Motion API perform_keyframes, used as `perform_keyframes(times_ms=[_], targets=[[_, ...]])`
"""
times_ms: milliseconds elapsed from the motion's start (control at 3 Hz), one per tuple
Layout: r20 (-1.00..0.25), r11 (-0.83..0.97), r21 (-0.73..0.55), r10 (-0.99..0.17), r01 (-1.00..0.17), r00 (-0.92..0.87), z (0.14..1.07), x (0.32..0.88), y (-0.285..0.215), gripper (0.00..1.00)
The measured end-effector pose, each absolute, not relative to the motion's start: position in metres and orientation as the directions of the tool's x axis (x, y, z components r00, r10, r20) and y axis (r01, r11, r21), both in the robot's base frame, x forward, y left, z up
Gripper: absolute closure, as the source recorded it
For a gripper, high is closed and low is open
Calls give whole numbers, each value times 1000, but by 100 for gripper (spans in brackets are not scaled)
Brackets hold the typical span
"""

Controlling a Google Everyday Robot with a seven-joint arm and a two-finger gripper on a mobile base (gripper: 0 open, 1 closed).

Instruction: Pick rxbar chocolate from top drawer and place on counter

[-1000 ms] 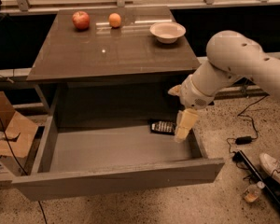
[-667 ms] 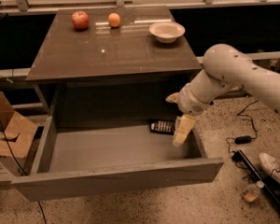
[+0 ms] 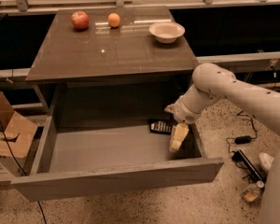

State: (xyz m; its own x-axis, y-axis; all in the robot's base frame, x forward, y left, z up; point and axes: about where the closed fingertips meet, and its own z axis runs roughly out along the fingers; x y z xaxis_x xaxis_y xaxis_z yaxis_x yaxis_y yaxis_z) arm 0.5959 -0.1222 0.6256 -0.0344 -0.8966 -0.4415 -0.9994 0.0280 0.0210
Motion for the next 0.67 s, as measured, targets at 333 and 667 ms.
perform_keyframes(times_ms=[333, 667], targets=[[-427, 64, 37, -901, -997, -74, 594, 606, -132, 0], [-425, 67, 39, -902, -997, -77, 595, 607, -133, 0]])
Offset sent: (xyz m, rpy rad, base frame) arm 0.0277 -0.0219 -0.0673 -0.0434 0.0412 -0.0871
